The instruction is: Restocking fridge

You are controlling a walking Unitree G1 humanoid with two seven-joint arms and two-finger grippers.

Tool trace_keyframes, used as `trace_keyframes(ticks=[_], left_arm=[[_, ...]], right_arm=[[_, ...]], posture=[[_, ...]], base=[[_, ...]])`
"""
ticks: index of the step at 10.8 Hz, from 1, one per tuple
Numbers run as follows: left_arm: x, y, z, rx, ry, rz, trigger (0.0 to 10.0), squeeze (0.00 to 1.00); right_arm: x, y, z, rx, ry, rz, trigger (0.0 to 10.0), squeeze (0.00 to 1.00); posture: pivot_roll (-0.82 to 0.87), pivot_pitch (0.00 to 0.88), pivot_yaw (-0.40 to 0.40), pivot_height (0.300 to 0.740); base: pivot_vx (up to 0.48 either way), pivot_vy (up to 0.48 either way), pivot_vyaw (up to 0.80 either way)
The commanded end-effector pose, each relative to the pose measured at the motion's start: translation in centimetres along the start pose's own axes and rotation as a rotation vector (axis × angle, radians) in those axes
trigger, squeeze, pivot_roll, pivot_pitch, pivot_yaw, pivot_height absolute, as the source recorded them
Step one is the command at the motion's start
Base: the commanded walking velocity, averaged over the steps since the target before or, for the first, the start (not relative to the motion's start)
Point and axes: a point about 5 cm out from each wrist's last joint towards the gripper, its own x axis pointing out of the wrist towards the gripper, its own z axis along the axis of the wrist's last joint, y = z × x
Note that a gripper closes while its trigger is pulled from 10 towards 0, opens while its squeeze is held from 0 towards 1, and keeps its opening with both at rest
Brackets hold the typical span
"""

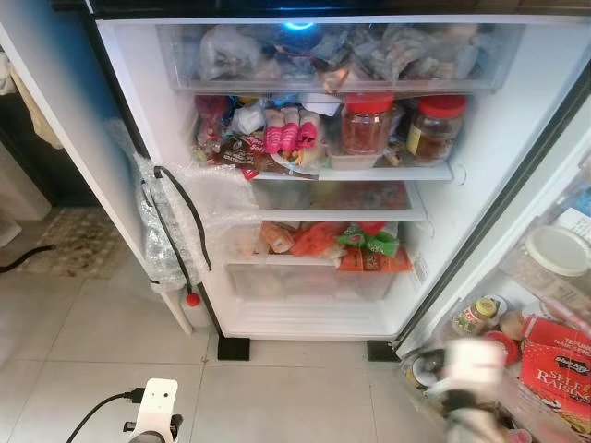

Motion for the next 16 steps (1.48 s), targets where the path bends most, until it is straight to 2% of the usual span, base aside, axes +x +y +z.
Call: trace_keyframes(ticks=[1,3,6,7,8,10,12,16], left_arm=[[-0.1,0.3,-0.7,0.015,0.025,0.004,10.0,0.00],[-0.1,0.4,-0.3,0.016,0.003,0.009,10.0,0.00],[0.4,0.7,2.9,-0.004,-0.119,0.009,10.0,0.00],[0.6,0.6,4.1,-0.002,-0.150,0.000,10.0,0.00],[0.6,0.5,4.2,-0.002,-0.152,-0.002,10.0,0.00],[0.6,-0.1,4.3,-0.004,-0.161,-0.015,10.0,0.00],[0.6,-0.1,4.1,-0.010,-0.162,-0.016,10.0,0.00],[0.6,0.0,4.6,-0.013,-0.178,-0.011,10.0,0.00]], right_arm=[[0.0,0.7,-0.7,-0.016,0.057,0.059,10.0,0.00],[0.7,1.7,-0.7,-0.004,0.083,0.084,10.0,0.00],[0.9,2.1,-1.1,-0.001,0.127,0.121,10.0,0.00],[0.4,2.1,-2.5,-0.012,0.225,0.129,10.0,0.00],[0.2,2.1,-3.0,-0.015,0.255,0.134,10.0,0.00],[-0.7,2.7,-4.8,-0.030,0.385,0.174,10.0,0.00],[-1.3,2.9,-5.6,-0.039,0.449,0.178,10.0,0.00],[-2.5,1.7,-6.9,-0.069,0.540,0.117,10.0,0.00]], posture=[[-0.11,0.061,0.005,0.740],[-0.11,0.067,0.006,0.740],[-0.10,0.074,0.005,0.740],[-0.11,0.075,0.009,0.740],[-0.11,0.075,0.009,0.740],[-0.11,0.078,0.009,0.740],[-0.11,0.079,0.008,0.740],[-0.11,0.081,0.009,0.740]], base=[[0.000,0.000,0.00],[0.000,0.000,0.00],[0.000,0.000,0.00],[0.000,0.000,0.00],[0.000,0.000,0.00],[0.000,0.000,0.00],[0.000,0.000,0.00],[0.000,0.000,0.00]])
